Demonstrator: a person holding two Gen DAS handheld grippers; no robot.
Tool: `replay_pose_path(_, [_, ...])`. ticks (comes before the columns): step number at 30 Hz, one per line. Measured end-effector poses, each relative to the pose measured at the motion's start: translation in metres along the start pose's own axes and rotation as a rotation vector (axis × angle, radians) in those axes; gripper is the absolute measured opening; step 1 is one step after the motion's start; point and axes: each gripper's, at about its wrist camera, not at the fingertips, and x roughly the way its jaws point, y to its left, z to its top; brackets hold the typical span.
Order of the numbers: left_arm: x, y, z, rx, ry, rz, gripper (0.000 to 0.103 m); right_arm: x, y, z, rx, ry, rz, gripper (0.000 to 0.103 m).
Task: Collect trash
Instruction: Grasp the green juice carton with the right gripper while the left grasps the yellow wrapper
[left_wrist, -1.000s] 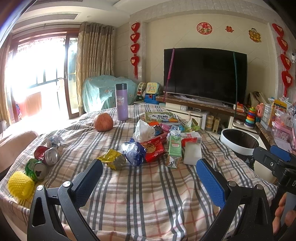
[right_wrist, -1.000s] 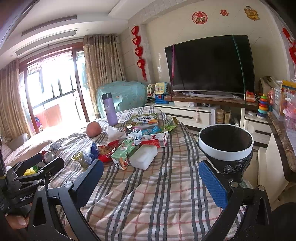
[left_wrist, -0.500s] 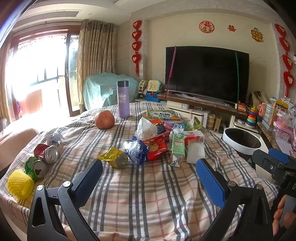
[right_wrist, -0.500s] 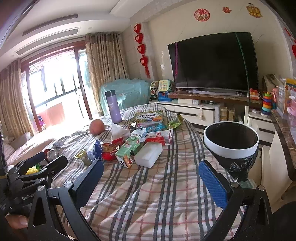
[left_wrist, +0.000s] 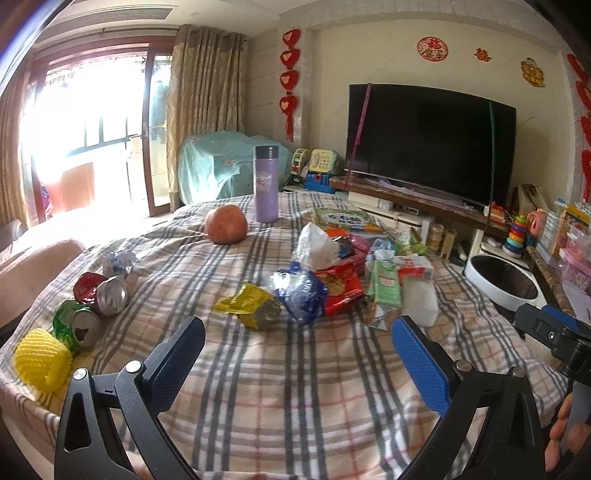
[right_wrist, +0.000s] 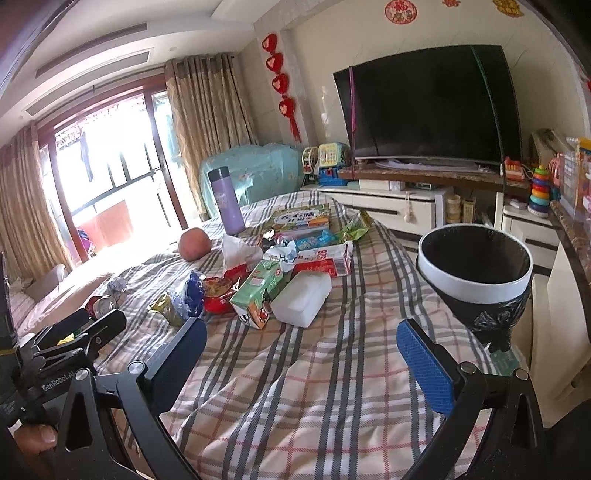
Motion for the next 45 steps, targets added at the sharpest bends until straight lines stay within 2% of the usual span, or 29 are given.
replay_pose_path(11, [0.037,0.037,0.006,-0.053,0.092,0.065,0.100,0.031,0.016,0.001,-0.002,0.071,0.052,0.102])
replay_pose_path(14, [0.055,0.044,0.009,-0.062,0.133,0.069,0.096,0.040,0.020,0.003,0.001,0.088,0.064,0.102])
replay_pose_path(19, [0.086,0.050,0.014,-0.066,0.194,0.064,0.090,0.062,0.028,0.005,0.002,0.121,0.084,0.096])
replay_pose_path(21, [0.097,0.053,0.016,-0.072,0.214,0.056,0.087,0.072,0.032,0.006,0.002,0.142,0.087,0.090])
replay_pose_path(32, [0.150,0.064,0.022,-0.085,0.280,0.054,0.083,0.123,0.046,0.010,0.005,0.223,0.106,0.072])
replay_pose_path(37, [0.177,0.063,0.021,-0.095,0.334,0.046,0.069,0.147,0.050,0.011,0.004,0.263,0.085,0.069])
replay_pose_path(39, [0.186,0.065,0.021,-0.111,0.360,0.030,0.052,0.155,0.050,0.011,0.001,0.278,0.080,0.066])
replay_pose_path(41, [0.192,0.065,0.022,-0.124,0.381,0.007,0.040,0.160,0.049,0.012,-0.004,0.284,0.077,0.063])
replay_pose_path(42, [0.196,0.066,0.022,-0.127,0.386,0.001,0.031,0.162,0.051,0.013,-0.012,0.284,0.071,0.058])
replay_pose_path(43, [0.198,0.066,0.023,-0.128,0.391,-0.005,0.028,0.163,0.052,0.013,-0.019,0.284,0.064,0.054])
replay_pose_path(44, [0.198,0.065,0.023,-0.128,0.392,-0.011,0.021,0.164,0.052,0.014,-0.023,0.286,0.063,0.044])
replay_pose_path(45, [0.198,0.065,0.024,-0.127,0.388,-0.013,0.016,0.166,0.052,0.014,-0.026,0.293,0.063,0.042])
